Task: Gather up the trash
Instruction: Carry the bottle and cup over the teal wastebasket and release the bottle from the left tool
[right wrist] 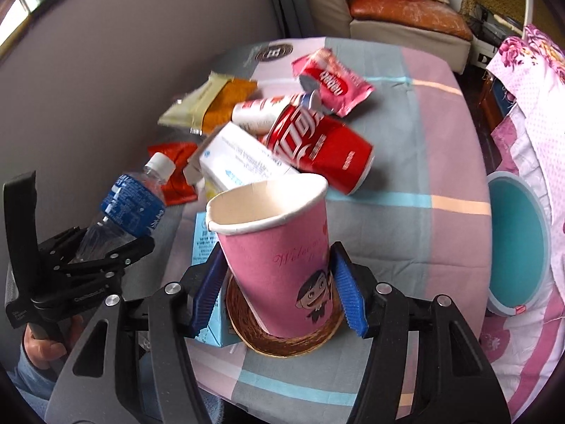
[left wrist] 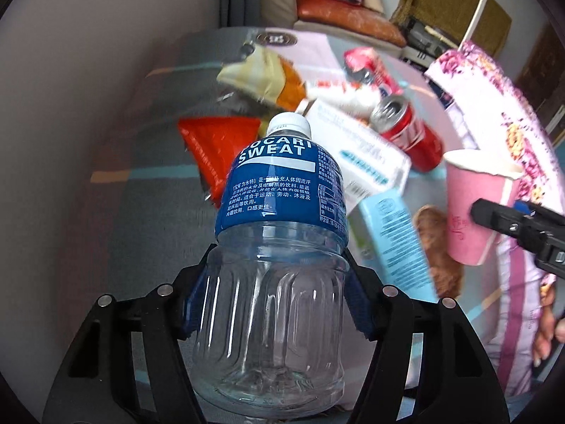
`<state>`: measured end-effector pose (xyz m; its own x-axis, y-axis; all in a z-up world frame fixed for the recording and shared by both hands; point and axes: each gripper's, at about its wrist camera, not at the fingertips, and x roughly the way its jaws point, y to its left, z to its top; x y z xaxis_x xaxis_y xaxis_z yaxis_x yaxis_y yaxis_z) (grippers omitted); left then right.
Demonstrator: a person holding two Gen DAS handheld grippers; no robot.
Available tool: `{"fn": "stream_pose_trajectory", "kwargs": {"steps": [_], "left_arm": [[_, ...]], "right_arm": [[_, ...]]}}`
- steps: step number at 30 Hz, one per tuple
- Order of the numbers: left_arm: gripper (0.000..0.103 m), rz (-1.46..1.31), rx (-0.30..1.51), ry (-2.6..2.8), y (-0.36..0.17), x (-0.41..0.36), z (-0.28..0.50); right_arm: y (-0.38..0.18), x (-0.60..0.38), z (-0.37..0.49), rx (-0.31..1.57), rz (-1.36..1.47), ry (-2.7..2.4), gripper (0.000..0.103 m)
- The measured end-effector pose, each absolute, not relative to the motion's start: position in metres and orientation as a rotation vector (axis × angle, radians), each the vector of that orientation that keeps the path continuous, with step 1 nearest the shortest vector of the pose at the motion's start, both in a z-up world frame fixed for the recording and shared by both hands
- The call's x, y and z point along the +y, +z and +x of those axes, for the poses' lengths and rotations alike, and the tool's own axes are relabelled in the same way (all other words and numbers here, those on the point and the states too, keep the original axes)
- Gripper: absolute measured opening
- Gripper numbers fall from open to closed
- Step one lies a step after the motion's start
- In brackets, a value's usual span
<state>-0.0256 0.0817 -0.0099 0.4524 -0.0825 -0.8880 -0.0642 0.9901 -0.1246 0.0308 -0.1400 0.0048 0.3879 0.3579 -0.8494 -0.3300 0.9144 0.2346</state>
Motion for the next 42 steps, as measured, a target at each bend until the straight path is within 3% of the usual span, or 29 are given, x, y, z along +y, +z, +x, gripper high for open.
{"fn": "stream_pose_trajectory", "kwargs": {"steps": [14, 27, 42], "left_arm": [[0.066, 0.009, 1.059, -0.288, 0.03, -0.056, 0.026], [0.066, 0.236, 1.173, -0.571, -0.023, -0.258, 0.092], [0.069, 0.288, 1.252, -0.608, -0.065, -0.332, 0.121]], "right_arm": [[0.047, -0.307, 0.03, 0.908, 0.276, 0.15, 0.057], [0.022, -0.451, 0.015, 0.849, 0.47, -0.085, 0.057], [-0.014, -0.487, 0.034, 0.914, 0.502, -0.134, 0.057]]}}
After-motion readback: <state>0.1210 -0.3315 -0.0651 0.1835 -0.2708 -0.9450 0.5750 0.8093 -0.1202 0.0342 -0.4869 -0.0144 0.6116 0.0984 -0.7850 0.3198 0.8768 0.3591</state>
